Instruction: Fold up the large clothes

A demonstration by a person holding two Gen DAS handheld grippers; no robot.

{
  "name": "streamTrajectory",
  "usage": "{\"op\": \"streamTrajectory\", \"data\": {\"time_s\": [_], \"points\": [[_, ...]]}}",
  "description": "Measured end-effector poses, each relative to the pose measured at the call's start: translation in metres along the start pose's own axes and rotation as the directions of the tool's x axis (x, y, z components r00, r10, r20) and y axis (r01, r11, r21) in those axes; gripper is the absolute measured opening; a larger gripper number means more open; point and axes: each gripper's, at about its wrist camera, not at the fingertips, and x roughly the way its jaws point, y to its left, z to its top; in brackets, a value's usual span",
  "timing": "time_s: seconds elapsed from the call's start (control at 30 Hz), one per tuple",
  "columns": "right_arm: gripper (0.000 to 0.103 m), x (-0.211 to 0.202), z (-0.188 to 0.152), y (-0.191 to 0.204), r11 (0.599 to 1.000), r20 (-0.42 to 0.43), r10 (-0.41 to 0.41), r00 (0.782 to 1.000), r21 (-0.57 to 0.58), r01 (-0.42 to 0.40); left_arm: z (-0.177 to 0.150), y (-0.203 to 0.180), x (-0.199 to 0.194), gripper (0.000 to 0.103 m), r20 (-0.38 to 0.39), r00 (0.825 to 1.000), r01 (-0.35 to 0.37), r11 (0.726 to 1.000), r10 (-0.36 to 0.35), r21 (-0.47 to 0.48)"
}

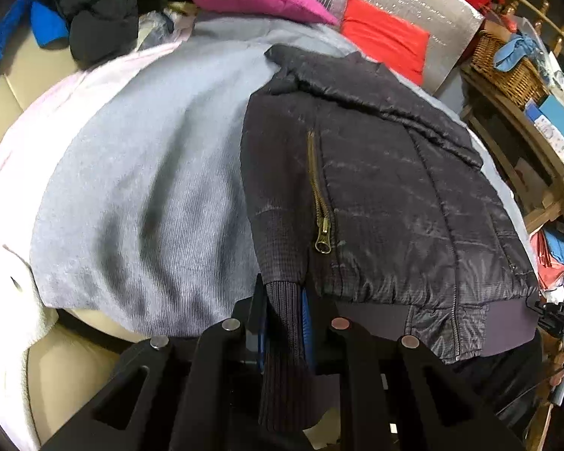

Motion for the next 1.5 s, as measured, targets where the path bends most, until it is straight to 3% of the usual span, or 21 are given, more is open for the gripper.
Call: {"op": "streamTrajectory", "data": {"time_s": [0.13, 0.37, 0.93, 1.5], "points": [[0.010, 0.002, 0.000, 0.000, 1.000, -0.003, -0.002, 1.000, -0.006, 0.002, -0.003, 0.005, 0.010, 0.016, -0.032, 0.999, -0.012, 1.000, 0.011, -0.020], [0.009, -0.009, 0.000, 0.010, 0.999, 0.036, 0.040, 0.999, -0.006, -0.039, 0.003, 0.001, -0.005, 0.016, 0.017, 1.000, 0.012, 1.000, -0.012, -0.025], [0.009, -0.012, -0.002, -0.003, 0.994, 0.054, 0.100, 0.994, 0.042, -0.102, 0.008, 0.015, -0.012, 0.015, 0.036, 0.995, 0.097, 0.984, -0.093, -0.147], [0.009, -0.032, 0.018, 0.014, 0.986, 0.108, 0.168, 0.980, -0.006, -0.168, 0.031, 0.009, -0.035, 0.015, 0.131, 0.981, 0.161, 0.974, -0.141, -0.162]]}}
